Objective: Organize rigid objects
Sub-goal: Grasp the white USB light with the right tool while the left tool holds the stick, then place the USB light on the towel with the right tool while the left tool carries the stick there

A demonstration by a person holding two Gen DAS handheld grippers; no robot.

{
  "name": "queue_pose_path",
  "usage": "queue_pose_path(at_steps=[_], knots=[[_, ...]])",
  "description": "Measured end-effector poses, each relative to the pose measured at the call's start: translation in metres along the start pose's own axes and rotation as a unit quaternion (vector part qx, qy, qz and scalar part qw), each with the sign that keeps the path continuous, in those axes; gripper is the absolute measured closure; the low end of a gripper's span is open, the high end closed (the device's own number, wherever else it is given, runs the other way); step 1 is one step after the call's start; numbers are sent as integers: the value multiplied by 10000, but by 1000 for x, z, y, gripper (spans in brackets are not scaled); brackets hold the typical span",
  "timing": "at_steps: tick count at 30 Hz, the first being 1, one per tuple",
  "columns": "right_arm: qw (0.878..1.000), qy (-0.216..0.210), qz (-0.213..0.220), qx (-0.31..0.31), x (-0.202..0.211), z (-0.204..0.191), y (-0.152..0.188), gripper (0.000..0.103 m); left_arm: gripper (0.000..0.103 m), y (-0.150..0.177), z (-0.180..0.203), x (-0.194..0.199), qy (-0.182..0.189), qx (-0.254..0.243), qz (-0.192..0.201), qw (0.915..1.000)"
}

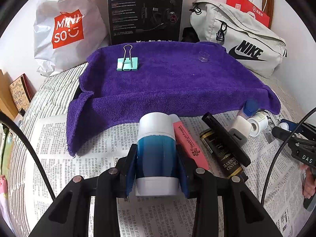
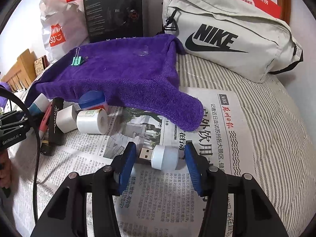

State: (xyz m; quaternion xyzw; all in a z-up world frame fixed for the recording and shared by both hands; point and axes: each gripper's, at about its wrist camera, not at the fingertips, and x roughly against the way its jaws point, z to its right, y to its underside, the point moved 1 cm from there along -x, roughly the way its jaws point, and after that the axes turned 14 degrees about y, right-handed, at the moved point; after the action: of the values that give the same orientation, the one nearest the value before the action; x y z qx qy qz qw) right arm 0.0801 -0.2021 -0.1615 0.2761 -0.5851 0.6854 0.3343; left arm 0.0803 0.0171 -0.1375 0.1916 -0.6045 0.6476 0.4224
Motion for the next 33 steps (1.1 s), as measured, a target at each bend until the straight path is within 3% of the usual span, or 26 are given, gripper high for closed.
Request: queue_pose_path(at_steps=[5,6,7,17,20,23,33], knots=[[10000,32,-6,41,1,-2,-1,54,68,0,0,0,6,9,6,10000],[10000,0,-43,48,3,-3,-1,65,68,0,0,0,7,9,5,10000],[10000,-14,-95,10,4,-3,-1,67,68,0,0,-1,11,13,7,10000],[9999,-57,-84,8,4,-2,-1,67,69,0,-3,0,118,104,44,9999],[9991,-366,-192,79,5,0,-4,67,69,0,-4,1,186,149,46,9997],[9990,-395,-191,117,9,4,-7,67,69,-1,-3,1,84,174,-52,9998],[9969,-758,-85,-197,21,21,-30,67,69,-6,-7,24,241,525,14,9983]])
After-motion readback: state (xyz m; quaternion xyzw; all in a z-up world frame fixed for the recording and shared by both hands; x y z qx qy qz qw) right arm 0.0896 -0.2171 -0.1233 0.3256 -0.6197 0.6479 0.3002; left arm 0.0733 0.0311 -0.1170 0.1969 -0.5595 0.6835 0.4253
